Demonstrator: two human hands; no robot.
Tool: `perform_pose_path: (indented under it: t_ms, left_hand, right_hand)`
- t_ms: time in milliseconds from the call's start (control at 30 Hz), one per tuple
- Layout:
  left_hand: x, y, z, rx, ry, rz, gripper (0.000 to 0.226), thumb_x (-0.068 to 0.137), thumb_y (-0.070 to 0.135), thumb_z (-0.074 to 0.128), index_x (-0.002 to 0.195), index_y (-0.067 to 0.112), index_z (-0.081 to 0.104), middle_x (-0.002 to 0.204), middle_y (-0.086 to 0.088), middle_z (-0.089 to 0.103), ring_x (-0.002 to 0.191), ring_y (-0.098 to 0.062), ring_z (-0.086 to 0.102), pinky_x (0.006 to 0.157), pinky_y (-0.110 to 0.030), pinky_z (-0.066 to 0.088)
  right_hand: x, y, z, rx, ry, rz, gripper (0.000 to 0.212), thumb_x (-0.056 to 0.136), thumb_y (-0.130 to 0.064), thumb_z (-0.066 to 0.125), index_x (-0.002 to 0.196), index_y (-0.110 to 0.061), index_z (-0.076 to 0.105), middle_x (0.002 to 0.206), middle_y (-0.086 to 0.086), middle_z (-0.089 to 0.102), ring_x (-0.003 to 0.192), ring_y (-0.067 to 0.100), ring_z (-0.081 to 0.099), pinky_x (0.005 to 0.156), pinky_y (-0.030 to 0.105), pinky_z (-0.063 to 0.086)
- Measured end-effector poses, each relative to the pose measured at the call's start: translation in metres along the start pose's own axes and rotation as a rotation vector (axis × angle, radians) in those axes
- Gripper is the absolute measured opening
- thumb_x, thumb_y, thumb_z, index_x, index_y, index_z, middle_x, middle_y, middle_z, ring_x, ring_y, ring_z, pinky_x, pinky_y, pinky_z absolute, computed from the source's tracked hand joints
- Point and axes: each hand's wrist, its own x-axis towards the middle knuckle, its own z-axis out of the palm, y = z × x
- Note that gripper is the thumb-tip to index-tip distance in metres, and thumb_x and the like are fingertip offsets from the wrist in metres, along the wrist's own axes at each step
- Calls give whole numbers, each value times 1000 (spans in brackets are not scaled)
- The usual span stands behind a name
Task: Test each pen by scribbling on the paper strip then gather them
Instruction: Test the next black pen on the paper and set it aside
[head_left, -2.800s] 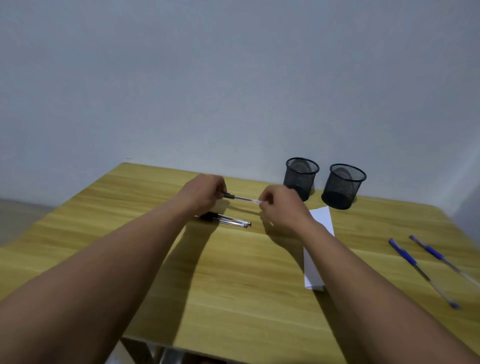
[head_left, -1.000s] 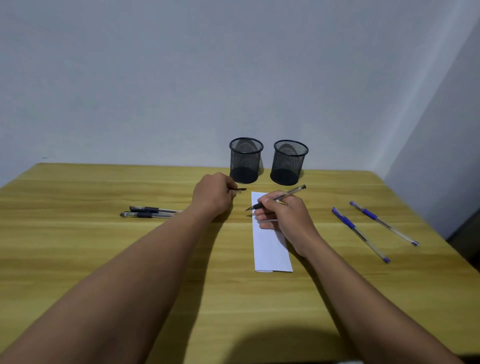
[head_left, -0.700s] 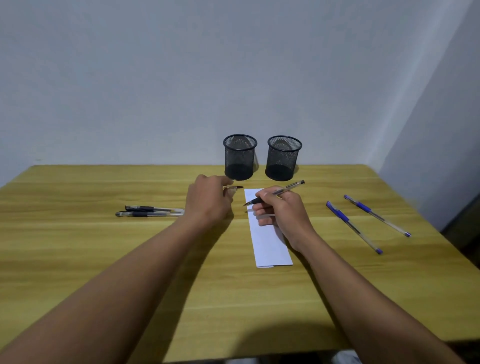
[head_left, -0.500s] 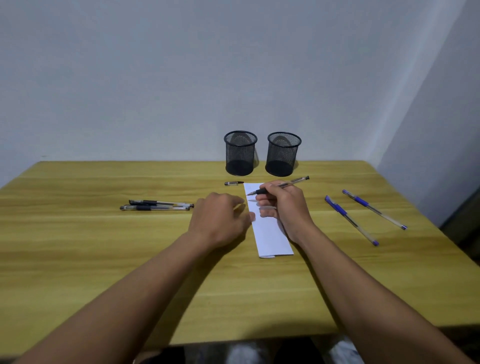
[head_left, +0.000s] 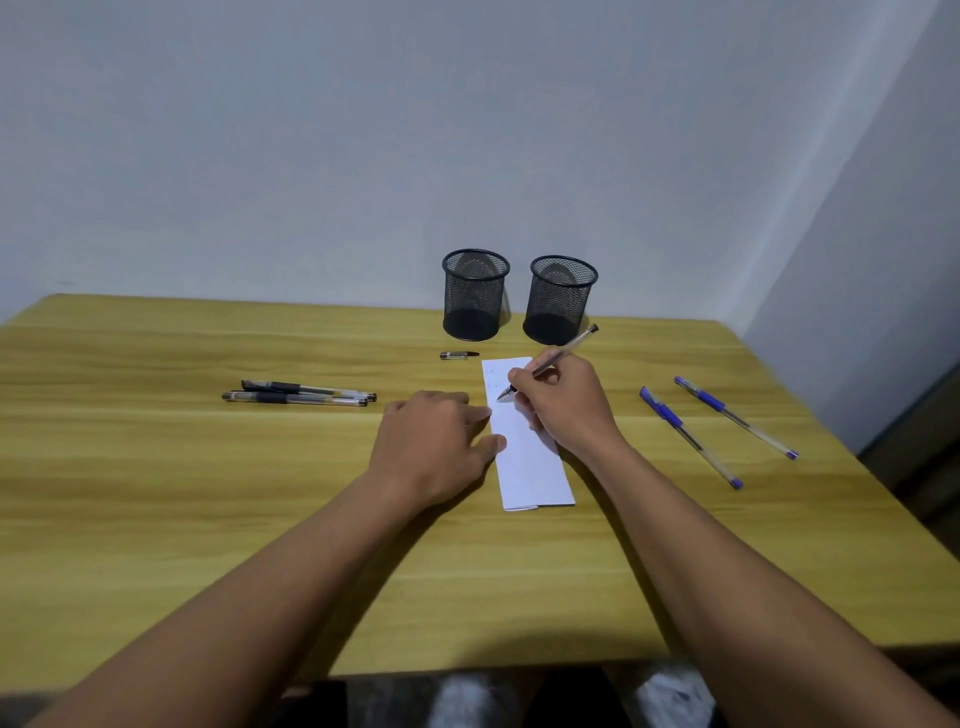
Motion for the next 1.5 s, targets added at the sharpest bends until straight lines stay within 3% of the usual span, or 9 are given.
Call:
perform_pose_path:
  t_ms: [200,433,600,767,900,1100,1200,1367,1500]
  left_hand:
    - [-4,-1,6,30,13,34,52,94,61,45,136,35,58,149,1,51,139,-21,43,110,-42,39]
    - [-5,1,3,36,10,34,50,95,59,45,138,34,57,150,2,50,139,-19,43,108,-39,39]
    - [-5,1,1,54,-12,21,52,95,59,44,140,35,55,152,4,48,142,-19,40,108,-39,38]
    - [-5,4,-2,62,-32,13,52,96,59,44,141,35,54,151,4,49,141,-20,40,107,-39,39]
    - [-7,6,-5,74,-35,22,50,96,57,45,138,33,57,137,2,60,132,-21,48,99,-38,44]
    - [-7,8,-8,70,-32,20,50,96,57,46,138,33,57,136,3,61,131,-20,49,97,-37,44]
    - [-8,7,-8,76,-32,24,49,96,56,45,138,33,57,137,2,60,131,-21,48,97,-36,44]
    - [-7,6,-7,69,-39,19,50,97,56,45,141,34,54,149,4,51,138,-20,43,103,-37,41]
    - [-6,8,-8,61,-45,10,47,97,54,45,137,33,58,140,2,58,132,-22,48,99,-38,43]
  right_hand:
    - [4,7,4,-27,-37,-18,15,92,-27,71,84,-14,67,69,1,71,60,14,65,60,33,53]
    - [1,6,6,-70,32,-42,19,96,-30,68,84,-14,67,67,-2,72,52,9,64,53,26,51]
    - [1,7,4,-64,-22,-25,15,91,-27,71,83,-15,67,68,0,73,64,18,72,65,42,60]
    - [-1,8,4,-99,2,-51,16,93,-28,68,84,-15,65,66,2,71,59,15,67,60,36,56]
    - [-2,7,3,-88,6,-50,17,94,-23,67,82,-11,63,61,4,70,50,13,64,56,33,53]
    - [-1,6,3,-96,38,-24,18,95,-23,65,84,-9,64,64,5,71,50,14,66,54,30,53]
    - [0,5,4,-68,67,-8,18,96,-25,66,86,-10,66,68,4,72,53,13,67,50,21,51]
    - [1,5,4,-114,44,12,15,89,-23,67,81,-10,64,64,5,68,58,20,67,55,34,53]
    - [2,-3,2,-23,67,86,18,92,-23,65,87,-5,68,66,5,70,50,12,63,49,27,50]
